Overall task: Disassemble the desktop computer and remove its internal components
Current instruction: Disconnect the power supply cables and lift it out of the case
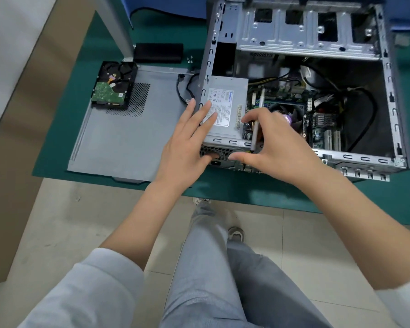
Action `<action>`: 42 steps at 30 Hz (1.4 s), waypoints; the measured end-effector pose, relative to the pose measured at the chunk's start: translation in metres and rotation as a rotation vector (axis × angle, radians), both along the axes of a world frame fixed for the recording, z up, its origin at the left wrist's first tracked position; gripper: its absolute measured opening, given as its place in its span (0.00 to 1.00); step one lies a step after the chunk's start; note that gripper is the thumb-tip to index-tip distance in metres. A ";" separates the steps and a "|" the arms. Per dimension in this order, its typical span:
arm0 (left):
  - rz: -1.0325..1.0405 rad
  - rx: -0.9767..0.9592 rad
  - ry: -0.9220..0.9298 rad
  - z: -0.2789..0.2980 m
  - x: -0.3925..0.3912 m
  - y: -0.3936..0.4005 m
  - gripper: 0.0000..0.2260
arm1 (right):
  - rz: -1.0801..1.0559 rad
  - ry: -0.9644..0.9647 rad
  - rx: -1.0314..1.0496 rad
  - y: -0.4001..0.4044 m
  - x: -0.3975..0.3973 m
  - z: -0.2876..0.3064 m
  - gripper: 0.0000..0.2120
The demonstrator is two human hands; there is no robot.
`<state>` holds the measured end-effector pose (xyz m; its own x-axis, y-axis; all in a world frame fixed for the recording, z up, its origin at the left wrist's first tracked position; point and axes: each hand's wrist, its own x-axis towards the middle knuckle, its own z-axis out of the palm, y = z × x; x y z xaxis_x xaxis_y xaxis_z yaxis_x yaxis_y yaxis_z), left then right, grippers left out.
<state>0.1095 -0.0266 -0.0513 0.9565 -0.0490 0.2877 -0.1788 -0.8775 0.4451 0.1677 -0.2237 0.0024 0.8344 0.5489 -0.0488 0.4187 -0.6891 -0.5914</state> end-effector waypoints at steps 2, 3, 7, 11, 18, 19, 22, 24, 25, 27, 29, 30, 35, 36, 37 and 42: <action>0.007 -0.052 -0.014 -0.002 0.000 -0.002 0.36 | -0.019 -0.056 -0.098 0.006 0.004 -0.006 0.25; 0.012 -0.068 -0.025 -0.004 0.000 -0.003 0.35 | -0.031 -0.087 -0.128 0.008 0.005 -0.008 0.24; 0.037 -0.079 -0.085 -0.006 0.003 -0.006 0.32 | -0.043 -0.199 -0.202 0.014 0.002 -0.015 0.22; 0.071 -0.064 -0.124 -0.006 0.004 -0.008 0.33 | -0.051 -0.274 -0.264 0.016 -0.001 -0.018 0.20; 0.189 0.065 0.086 0.017 0.001 -0.016 0.35 | -0.046 -0.228 -0.250 0.016 0.000 -0.016 0.21; 0.137 0.086 0.164 0.023 0.004 -0.012 0.36 | -0.045 -0.191 -0.216 0.013 0.000 -0.014 0.22; -0.097 0.040 0.453 0.045 0.019 0.007 0.47 | -0.128 -0.064 0.013 0.003 0.001 -0.004 0.25; -0.147 -0.066 0.598 0.055 0.036 0.012 0.46 | -0.251 0.019 0.228 -0.004 0.007 0.001 0.15; -0.126 -0.139 0.650 0.058 0.047 0.010 0.44 | -0.320 0.075 0.318 -0.008 0.013 0.002 0.09; -0.006 -0.232 0.647 0.059 0.072 -0.004 0.39 | -0.400 0.195 0.389 -0.018 0.031 0.006 0.08; 0.137 -0.053 0.539 0.054 0.092 -0.025 0.32 | -0.368 0.296 0.338 -0.029 0.051 0.011 0.12; 0.198 0.102 0.491 0.050 0.098 -0.033 0.30 | -0.329 0.325 0.291 -0.034 0.062 0.013 0.15; 0.285 0.331 0.435 0.035 0.102 -0.041 0.29 | -0.196 0.034 -0.045 -0.038 0.114 0.012 0.12; 0.284 0.339 0.448 0.035 0.102 -0.041 0.29 | -0.201 -0.039 -0.044 -0.034 0.125 0.011 0.07; 0.283 0.350 0.461 0.035 0.103 -0.042 0.29 | -0.210 -0.080 -0.028 -0.028 0.137 0.011 0.04; 0.296 0.362 0.495 0.037 0.103 -0.042 0.29 | -0.186 -0.141 -0.039 0.006 0.184 -0.005 0.06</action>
